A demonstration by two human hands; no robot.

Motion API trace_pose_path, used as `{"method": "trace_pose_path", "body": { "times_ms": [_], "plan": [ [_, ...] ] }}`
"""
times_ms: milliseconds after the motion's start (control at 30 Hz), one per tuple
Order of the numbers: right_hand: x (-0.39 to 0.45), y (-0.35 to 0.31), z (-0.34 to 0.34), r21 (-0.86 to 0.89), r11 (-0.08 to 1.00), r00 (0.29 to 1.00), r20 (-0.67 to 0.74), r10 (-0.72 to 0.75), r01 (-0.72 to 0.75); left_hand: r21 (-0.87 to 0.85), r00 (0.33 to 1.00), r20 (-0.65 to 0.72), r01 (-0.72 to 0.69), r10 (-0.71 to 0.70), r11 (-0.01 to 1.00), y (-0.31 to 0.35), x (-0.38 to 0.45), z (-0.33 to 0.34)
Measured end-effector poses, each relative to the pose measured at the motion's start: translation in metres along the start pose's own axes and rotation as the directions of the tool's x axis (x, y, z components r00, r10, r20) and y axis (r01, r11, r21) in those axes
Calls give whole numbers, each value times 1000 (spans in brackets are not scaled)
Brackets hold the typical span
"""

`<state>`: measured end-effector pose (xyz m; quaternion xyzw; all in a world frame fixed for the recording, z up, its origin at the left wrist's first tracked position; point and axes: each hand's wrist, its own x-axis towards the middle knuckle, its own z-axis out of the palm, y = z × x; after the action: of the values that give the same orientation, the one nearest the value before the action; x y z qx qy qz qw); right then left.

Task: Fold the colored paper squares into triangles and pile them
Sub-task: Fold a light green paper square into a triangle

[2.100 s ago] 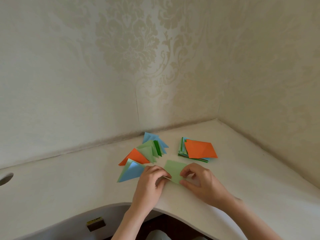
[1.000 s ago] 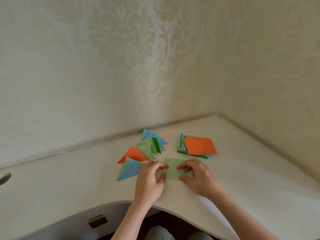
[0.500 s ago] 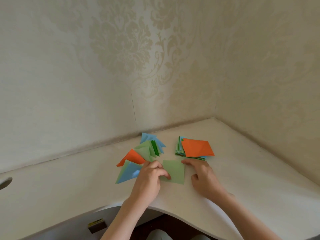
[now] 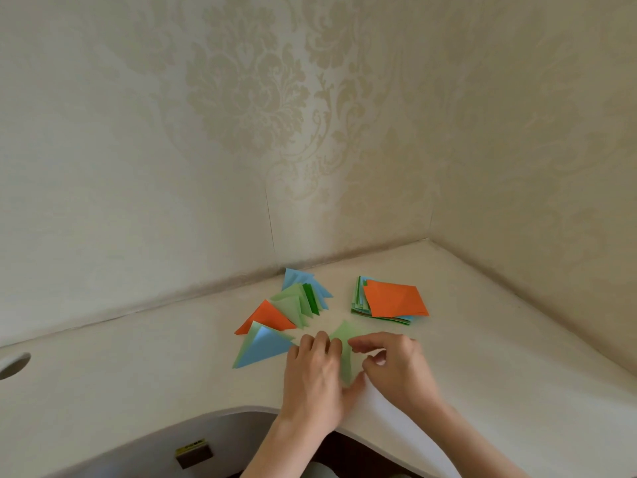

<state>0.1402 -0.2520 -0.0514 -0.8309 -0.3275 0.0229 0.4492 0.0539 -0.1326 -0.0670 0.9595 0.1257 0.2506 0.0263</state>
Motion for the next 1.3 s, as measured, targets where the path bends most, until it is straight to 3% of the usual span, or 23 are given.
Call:
{"method": "trace_pose_path", "body": {
  "times_ms": [100,233,367,567,833,1067,1300],
  "plan": [
    [1,8,-1,-38,998,999,-7,-42,41,-50,1000,17,10,-9,999,-5,-1,6],
    [9,25,0,-224,970,990,-81,-119,99,-211,998,66,17,-3,977,-19,-4,9],
    [11,23,-1,-355,932,997,5,-83,80,-326,991,133,22,22,945,-39,-9,7],
    [12,24,9,-331,944,999,44,4,11,-336,987,100,150,-123,930,-52,-9,8],
    [15,19,25,-399,912,994,-83,68,-96,-338,955,-29,269,-296,902,-32,1,17],
    [19,16,29,-489,859,988,-100,114,-149,-381,938,-46,300,-342,875,-33,5,22],
    [25,27,19,-335,933,991,-32,128,-131,-493,958,19,257,-285,831,-48,2,21]
  ]
}}
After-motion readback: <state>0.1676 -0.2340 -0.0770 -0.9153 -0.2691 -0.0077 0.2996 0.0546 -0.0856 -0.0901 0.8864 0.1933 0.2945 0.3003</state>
